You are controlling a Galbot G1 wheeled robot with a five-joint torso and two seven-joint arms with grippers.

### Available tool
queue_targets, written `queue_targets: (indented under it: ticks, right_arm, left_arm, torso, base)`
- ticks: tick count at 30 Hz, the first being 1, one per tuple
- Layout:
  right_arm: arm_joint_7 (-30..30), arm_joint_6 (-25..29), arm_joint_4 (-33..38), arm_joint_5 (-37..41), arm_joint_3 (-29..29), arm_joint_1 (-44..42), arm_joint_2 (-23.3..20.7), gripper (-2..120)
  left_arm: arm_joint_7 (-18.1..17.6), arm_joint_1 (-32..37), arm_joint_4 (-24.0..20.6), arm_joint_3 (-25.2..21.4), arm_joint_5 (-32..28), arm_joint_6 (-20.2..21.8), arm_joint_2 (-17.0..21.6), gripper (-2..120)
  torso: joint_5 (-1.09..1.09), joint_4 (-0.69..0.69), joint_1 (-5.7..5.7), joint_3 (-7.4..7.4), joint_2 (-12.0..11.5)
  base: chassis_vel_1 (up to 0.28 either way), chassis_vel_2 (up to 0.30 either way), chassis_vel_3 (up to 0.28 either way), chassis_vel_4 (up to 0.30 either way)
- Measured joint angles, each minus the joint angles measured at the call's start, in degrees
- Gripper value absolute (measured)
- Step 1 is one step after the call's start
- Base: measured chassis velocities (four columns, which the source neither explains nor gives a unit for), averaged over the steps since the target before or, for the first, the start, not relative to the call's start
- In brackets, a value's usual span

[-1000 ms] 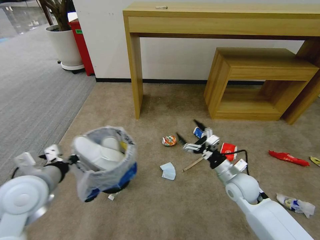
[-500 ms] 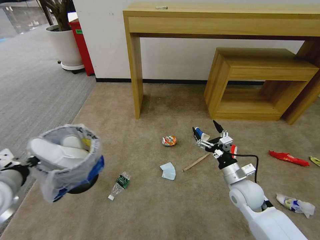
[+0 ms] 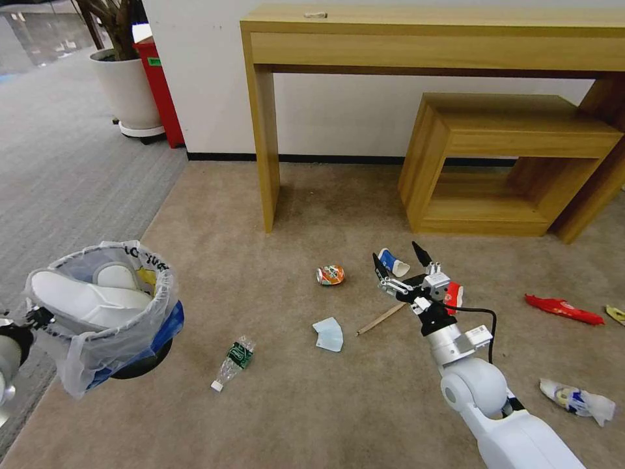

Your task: Pick up the trash bin and place the garbage on the floor into it.

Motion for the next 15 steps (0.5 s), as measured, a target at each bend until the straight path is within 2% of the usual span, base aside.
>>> queue_targets:
  ticks: [8,15]
  right_arm:
    - [-0.48,0.96,-0.86,0.35,0.05,-0.24,-0.18,100]
    - [-0.5,1.28,-1.65,0.37,-0.24,0.24,0.11,100]
  left_arm:
    - [0.68,-0.67,0.24,1.89,0.2,-0.01,-0.38,2]
    - [1.0,-0.66,0.66,2.88,0.96,-0.01,-0.59,2]
  torso:
    - [0.01,0.0,0.0,-0.01,0.0]
    - [0.0,0.0,0.0,0.02,0.0]
  base:
    - [-0.041,0.041,0.035,-0.034]
    - [-0.16,0.16,0.164,-0.175]
